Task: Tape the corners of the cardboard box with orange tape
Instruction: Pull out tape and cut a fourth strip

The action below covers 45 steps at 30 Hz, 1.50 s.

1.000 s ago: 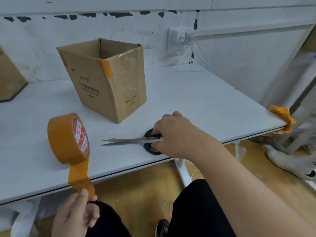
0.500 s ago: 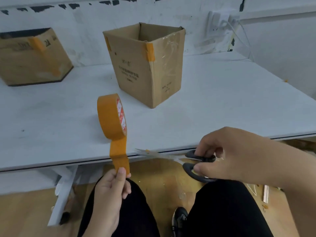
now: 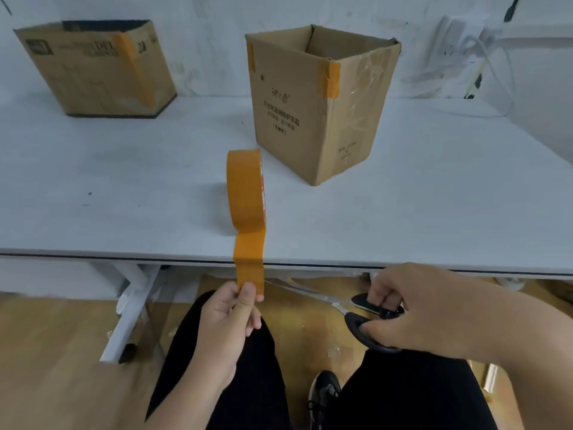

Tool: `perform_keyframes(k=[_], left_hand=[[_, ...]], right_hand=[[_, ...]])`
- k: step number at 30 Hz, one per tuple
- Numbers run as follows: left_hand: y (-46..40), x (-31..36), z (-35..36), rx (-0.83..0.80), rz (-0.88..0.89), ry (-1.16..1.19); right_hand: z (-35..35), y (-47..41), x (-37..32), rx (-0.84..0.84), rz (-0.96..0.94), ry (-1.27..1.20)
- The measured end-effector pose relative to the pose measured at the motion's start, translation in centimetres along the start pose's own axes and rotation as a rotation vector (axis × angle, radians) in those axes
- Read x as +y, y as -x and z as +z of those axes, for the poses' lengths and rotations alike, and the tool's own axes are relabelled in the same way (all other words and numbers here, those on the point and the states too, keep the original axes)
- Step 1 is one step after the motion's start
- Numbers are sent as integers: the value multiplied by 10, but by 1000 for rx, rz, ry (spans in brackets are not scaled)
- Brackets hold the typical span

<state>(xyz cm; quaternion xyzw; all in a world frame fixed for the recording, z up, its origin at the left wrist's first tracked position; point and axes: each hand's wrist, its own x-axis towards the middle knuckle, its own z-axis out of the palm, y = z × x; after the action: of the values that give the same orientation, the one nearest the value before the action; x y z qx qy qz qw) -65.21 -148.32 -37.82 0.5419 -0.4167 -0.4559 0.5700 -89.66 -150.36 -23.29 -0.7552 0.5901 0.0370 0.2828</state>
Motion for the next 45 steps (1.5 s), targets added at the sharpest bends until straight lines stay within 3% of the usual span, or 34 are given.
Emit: perform_keyframes(k=[15,23,36,45], left_hand=[[4,1,7,-20,-36,159],[1,2,6,-20,-27,151],[-3,-4,3,-51,-36,160],[7,-6,-9,-93,-70,105]], right_hand=[[-13,-7,-5,-59,12,-24],[-14,-16,-22,-101,-43,-33],[-18,-31,-50,-24,-122,153],[-20,-32,-41,-28,-134,108]])
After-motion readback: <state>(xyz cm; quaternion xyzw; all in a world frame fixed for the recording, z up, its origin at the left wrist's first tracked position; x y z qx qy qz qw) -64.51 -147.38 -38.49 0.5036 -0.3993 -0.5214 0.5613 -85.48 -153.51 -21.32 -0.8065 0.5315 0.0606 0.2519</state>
